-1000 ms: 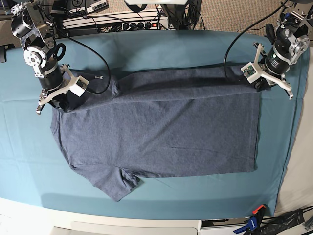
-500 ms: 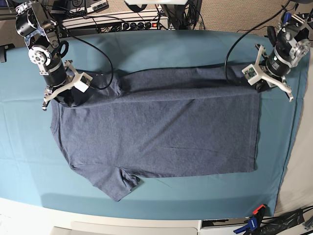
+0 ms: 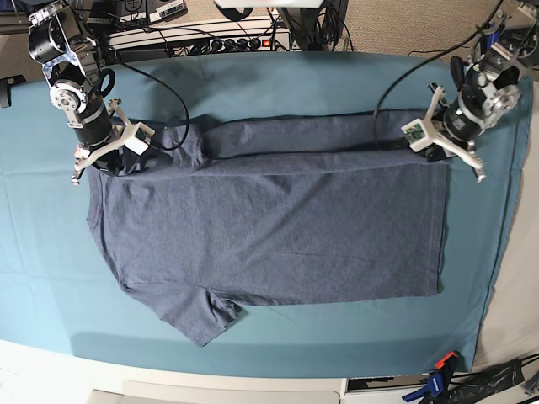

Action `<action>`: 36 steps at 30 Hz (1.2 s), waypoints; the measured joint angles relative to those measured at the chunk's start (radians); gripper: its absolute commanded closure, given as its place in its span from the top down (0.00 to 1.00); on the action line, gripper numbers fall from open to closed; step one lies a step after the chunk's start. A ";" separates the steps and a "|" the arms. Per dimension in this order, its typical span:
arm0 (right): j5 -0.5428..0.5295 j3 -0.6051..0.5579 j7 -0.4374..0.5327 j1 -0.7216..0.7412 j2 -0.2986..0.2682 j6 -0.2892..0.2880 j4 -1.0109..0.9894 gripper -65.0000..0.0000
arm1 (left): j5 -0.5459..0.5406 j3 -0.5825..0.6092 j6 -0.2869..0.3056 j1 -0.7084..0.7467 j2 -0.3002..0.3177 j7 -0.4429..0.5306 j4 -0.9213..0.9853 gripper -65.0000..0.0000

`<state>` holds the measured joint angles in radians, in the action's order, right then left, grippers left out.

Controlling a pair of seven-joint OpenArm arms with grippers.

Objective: Fold the T-shirt properly
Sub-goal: 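Lower the folded edge onto the shirt and release both grippers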

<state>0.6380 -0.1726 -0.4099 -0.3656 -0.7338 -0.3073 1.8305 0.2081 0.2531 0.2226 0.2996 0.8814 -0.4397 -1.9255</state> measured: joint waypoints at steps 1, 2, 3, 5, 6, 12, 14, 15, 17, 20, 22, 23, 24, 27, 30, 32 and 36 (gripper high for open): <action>0.000 0.000 0.000 0.002 0.003 0.002 0.000 0.00 | 0.000 0.024 0.000 -0.019 0.000 -0.004 0.016 0.00; -0.003 0.000 0.004 0.006 0.008 0.008 0.000 0.00 | 0.002 0.046 0.001 -0.038 0.000 -0.007 0.032 0.00; -0.003 0.000 0.012 0.010 0.018 0.018 0.000 0.00 | 0.002 0.064 0.000 -0.057 -0.001 -0.011 0.047 0.00; -0.002 0.000 0.026 0.020 0.037 0.016 0.000 0.00 | 0.004 0.081 -0.001 -0.085 -0.005 -0.021 0.069 0.00; 0.000 0.000 0.026 0.023 0.047 0.016 0.000 0.00 | 0.003 0.082 0.000 -0.093 -0.005 -0.022 0.073 0.00; -0.002 0.000 0.038 0.045 0.059 0.021 -0.021 0.00 | -0.005 0.082 -0.001 -0.110 -0.003 -0.023 0.074 0.00; -0.003 0.000 0.050 0.054 0.060 0.018 -0.063 0.00 | -0.011 0.082 0.000 -0.109 -0.003 -0.023 0.074 0.00; -0.004 0.000 0.054 0.058 0.061 0.018 -0.087 0.00 | -0.010 0.082 -0.001 -0.109 -0.003 -0.023 0.074 0.00; -0.008 0.000 0.067 0.067 0.062 0.014 -0.131 0.00 | -0.010 0.082 -0.002 -0.110 -0.003 -0.023 0.074 0.00; -0.007 0.000 0.079 0.074 0.062 0.015 -0.156 0.00 | -0.011 0.082 0.000 -0.109 -0.003 -0.023 0.074 0.00; -0.007 0.000 0.086 0.074 0.062 0.015 -0.156 0.00 | -0.011 0.082 -0.001 -0.110 -0.003 -0.022 0.074 0.00; -0.007 0.000 0.094 0.075 0.062 0.015 -0.156 0.00 | -0.011 0.082 -0.001 -0.109 -0.003 -0.023 0.074 0.00; -0.007 0.000 0.097 0.076 0.062 0.015 -0.156 0.00 | -0.011 0.082 -0.001 -0.109 -0.003 -0.023 0.074 0.00; -0.007 0.000 0.100 0.093 0.062 0.014 -0.156 0.00 | -0.011 0.082 -0.001 -0.109 -0.003 -0.023 0.074 0.00; -0.024 0.000 0.103 0.117 0.063 0.014 -0.156 0.00 | -0.011 0.082 -0.005 -0.109 -0.003 -0.023 0.074 0.00; -0.050 0.000 0.107 0.134 0.064 0.014 -0.156 0.00 | -0.010 0.082 -0.007 -0.109 -0.003 -0.023 0.074 0.00; -0.076 0.000 0.118 0.169 0.064 0.014 -0.156 0.00 | -0.011 0.082 -0.008 -0.109 -0.003 -0.023 0.074 0.00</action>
<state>0.5617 -0.1726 -0.2916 -0.1967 -0.6697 -0.2932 1.6745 0.1974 0.3347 0.2150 0.1902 0.8783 -0.4625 -1.8519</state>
